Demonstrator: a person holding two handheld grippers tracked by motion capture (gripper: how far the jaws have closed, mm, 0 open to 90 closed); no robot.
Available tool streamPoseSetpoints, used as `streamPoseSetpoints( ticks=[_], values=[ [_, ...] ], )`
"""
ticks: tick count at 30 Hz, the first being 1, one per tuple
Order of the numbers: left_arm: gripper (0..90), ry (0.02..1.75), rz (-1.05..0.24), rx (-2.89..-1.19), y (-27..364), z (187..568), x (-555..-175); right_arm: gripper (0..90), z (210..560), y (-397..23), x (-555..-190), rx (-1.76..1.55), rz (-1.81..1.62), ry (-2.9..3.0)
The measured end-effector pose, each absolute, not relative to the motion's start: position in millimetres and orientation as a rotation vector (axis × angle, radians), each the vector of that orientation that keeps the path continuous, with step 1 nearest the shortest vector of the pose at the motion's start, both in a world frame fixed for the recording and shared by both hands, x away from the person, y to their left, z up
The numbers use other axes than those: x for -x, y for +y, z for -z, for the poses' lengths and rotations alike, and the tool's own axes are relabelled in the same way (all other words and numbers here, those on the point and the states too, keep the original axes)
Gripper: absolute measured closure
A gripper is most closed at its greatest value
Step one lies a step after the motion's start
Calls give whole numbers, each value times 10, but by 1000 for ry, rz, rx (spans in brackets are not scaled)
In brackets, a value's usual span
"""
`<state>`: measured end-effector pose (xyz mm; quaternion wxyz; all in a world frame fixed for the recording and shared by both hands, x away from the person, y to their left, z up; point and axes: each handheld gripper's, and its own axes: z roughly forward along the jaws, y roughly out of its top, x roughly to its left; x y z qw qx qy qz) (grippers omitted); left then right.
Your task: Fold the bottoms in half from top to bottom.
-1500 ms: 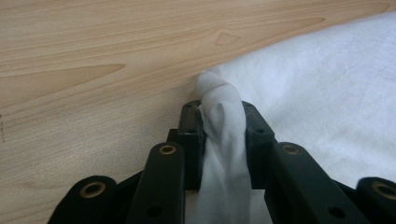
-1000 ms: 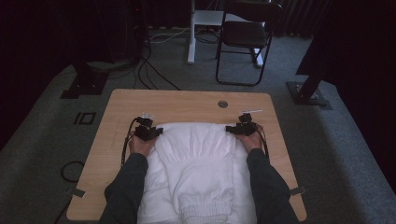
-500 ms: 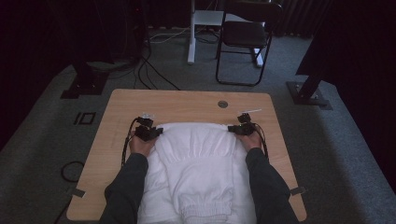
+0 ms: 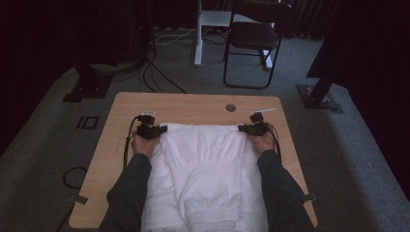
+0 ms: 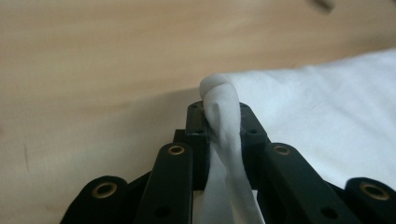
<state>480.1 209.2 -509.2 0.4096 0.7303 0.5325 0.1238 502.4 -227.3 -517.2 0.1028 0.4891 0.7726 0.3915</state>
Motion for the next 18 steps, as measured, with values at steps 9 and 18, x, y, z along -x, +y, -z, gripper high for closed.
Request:
streamPoseSetpoints(
  ticks=[9,18],
  values=[
    [804,1239,-327,-1721,2147,4611,-4799,842,4785,-2432,-5000,-1366,-1261,2194],
    [803,1213,-342,-1689,2196,4493,-4750,843,4485,-2389,-4918,-1255,-1274,2144]
  ],
)
